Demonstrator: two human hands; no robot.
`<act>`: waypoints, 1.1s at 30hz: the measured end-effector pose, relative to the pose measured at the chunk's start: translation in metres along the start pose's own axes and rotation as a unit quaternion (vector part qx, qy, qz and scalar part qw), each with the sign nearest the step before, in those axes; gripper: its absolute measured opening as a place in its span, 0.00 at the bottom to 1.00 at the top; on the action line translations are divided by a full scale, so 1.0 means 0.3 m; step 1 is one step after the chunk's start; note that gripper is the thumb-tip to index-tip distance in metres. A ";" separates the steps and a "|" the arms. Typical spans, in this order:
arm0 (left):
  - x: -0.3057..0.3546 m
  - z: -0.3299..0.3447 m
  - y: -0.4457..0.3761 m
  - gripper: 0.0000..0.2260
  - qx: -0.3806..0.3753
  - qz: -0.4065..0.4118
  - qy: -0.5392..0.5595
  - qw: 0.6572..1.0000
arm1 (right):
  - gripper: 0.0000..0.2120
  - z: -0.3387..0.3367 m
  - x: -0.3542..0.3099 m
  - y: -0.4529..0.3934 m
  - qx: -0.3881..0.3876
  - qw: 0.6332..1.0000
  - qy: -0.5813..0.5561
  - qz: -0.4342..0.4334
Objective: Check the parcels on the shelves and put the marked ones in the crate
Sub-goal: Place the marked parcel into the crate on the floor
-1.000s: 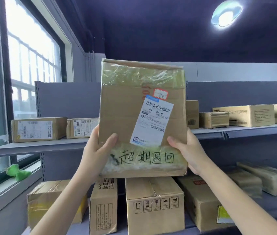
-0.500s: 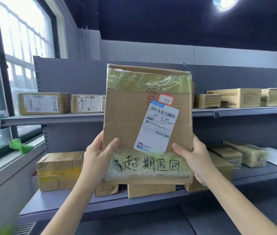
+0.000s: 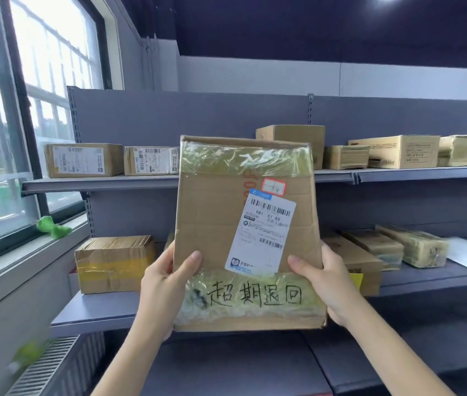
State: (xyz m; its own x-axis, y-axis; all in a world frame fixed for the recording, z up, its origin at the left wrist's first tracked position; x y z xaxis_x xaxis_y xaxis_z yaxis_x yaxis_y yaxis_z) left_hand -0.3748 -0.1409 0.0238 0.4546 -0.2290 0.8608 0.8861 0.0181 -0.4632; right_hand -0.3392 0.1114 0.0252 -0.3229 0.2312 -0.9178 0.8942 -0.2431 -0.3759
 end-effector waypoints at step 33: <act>-0.873 0.228 0.592 0.13 -0.059 -0.379 0.010 0.924 | 0.12 -0.346 0.835 0.618 0.103 0.942 0.055 0.315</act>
State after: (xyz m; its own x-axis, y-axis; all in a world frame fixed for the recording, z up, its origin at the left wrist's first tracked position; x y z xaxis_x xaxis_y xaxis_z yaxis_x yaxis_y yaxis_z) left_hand -0.3304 -0.0113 -0.2693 -0.2947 -0.1512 0.9436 0.9328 -0.2602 0.2496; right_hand -0.2222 0.2219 -0.2610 0.2951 0.0739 -0.9526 0.8149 -0.5400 0.2106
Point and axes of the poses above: each hand's wrist, its own y-axis away from the middle knuckle, its own z-axis out of the palm, x = y × z, the point moved 9 cm from there along -y, towards the middle knuckle, and after that the axes turned 9 degrees about y, right-handed, at the moved point
